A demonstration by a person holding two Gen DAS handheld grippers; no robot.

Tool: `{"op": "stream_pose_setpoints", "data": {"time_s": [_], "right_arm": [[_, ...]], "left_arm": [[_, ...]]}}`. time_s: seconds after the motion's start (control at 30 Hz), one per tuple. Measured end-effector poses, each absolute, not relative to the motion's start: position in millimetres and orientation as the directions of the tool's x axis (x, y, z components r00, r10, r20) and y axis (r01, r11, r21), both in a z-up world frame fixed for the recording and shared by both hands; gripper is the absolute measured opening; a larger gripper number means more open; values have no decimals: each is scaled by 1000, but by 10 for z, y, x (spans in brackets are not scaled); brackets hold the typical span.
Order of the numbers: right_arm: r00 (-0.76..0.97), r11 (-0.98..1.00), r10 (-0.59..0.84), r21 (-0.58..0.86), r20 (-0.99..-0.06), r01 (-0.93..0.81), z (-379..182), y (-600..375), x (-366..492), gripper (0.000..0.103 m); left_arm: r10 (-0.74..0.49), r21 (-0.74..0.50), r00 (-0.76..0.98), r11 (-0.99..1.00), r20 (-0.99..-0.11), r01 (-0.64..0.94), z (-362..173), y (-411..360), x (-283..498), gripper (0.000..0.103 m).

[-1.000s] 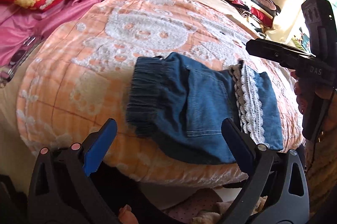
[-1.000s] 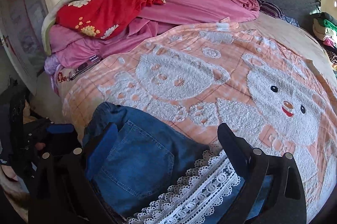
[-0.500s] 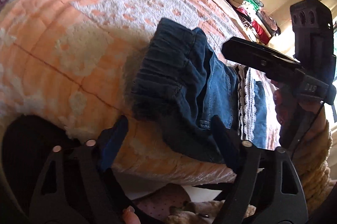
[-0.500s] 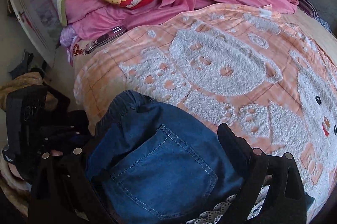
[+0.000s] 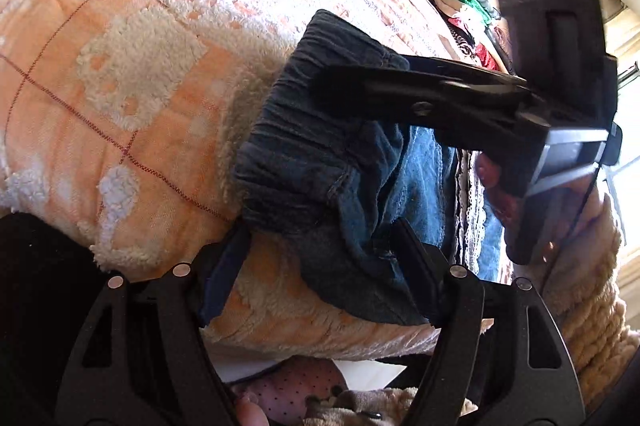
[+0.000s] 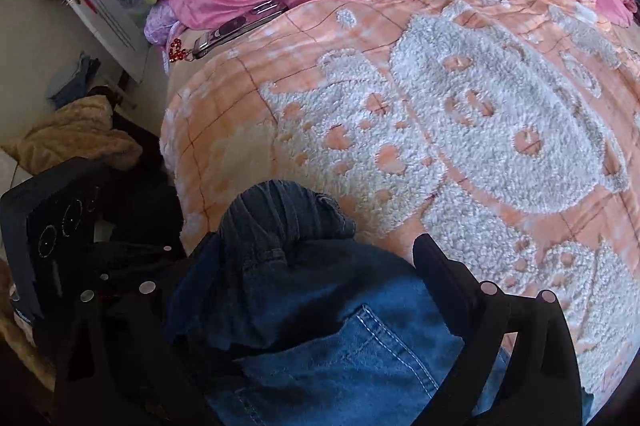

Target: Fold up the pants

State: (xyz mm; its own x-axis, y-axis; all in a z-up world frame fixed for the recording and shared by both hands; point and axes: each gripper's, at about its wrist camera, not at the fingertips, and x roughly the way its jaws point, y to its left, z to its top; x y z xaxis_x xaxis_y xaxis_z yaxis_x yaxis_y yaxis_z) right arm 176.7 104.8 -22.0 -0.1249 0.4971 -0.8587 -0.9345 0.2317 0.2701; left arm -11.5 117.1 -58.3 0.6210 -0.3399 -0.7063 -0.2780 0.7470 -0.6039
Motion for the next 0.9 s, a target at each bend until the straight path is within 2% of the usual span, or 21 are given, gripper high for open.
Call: {"op": "stream_pose_setpoints", "data": {"time_s": [0.03,0.1,0.17,0.27,0.37,0.6,0.67,0.9], "right_arm": [[-149,220,494,288,-857,-932,-265,1073,1781,95],[-180,199,491,312,-852,-929,-326,1097,1792,81],[-202,185,508,335,-837,-924,-330,1083,1804,59],[-224,171,549,370,-805,-913,-233,975,1822,44],[-225,156,597,387,-770,-909,-96,821,1807,37],[-240,137,698,455,-675,-880,194,420,1797,36],[-232,141,716,462,-658,-876,272,314,1814,36],[-158,174,770,441,-618,-880,535,-146,1870,36]], "left_arm": [[-343,-607,621,745,-705,-277,-591,1181,-108,66],[-352,-614,621,741,-700,-272,-589,1179,-107,69],[-354,-614,619,741,-701,-272,-583,1173,-102,70],[-353,-612,617,741,-703,-274,-555,1179,-93,70],[-344,-603,617,749,-708,-275,-513,1170,-92,70],[-360,-618,638,750,-681,-236,-342,1065,-75,70],[-382,-630,632,744,-674,-222,-296,1000,-44,64],[-398,-611,628,776,-669,-158,-30,757,117,59]]}}
